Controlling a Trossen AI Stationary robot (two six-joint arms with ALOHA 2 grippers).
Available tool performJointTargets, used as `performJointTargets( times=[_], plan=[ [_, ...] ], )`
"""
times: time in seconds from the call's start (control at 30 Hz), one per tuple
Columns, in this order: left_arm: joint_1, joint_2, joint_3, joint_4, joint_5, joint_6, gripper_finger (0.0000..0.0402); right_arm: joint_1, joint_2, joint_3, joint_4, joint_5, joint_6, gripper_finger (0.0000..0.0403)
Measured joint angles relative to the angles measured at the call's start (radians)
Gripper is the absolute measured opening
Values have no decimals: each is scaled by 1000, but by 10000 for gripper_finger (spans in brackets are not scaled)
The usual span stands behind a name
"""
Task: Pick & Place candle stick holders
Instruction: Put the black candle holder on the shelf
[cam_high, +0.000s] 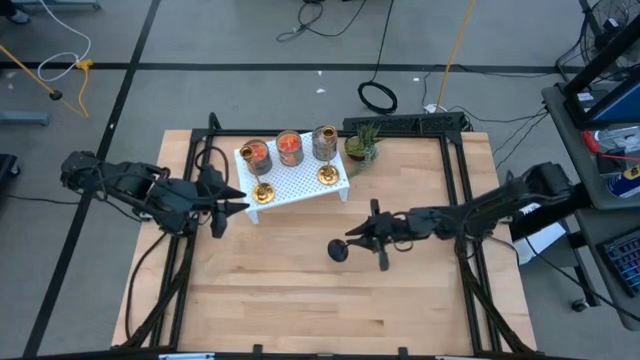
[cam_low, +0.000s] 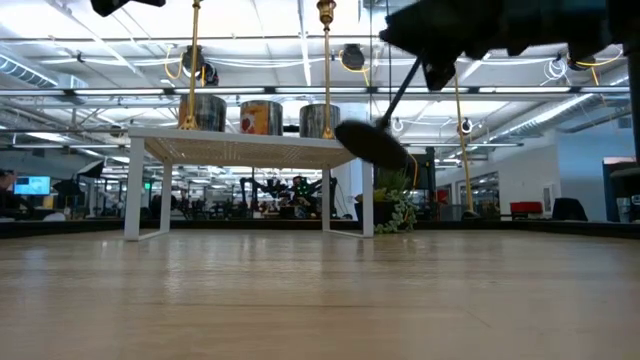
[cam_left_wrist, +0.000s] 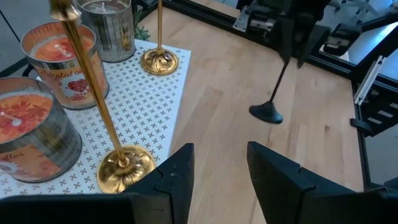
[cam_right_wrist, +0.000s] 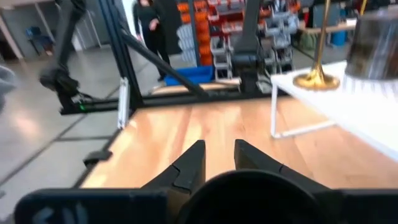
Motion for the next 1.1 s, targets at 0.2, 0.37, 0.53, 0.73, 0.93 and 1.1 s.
performJointTargets(
  times=[0.2, 0.37, 0.53, 0.73, 0.93, 1.1],
  plan=[
    [0, 26, 0, -1, 6, 5, 152, -19, 80, 5, 2, 1, 40, 81],
    [0, 49, 0, 0, 7, 7, 152, -32, 134, 5, 1, 0, 72, 85],
    [0, 70, 0, 0, 7, 5, 152, -32, 168, 5, 2, -1, 70, 87],
    [0, 74, 0, 0, 9, 19, 152, -32, 174, 5, 2, -3, 38, 117],
    [0, 74, 0, 0, 9, 19, 152, -32, 174, 4, 3, -4, -11, 132],
    [0, 74, 0, 0, 9, 19, 152, -22, 156, 4, -23, -5, -74, 150]
  ],
)
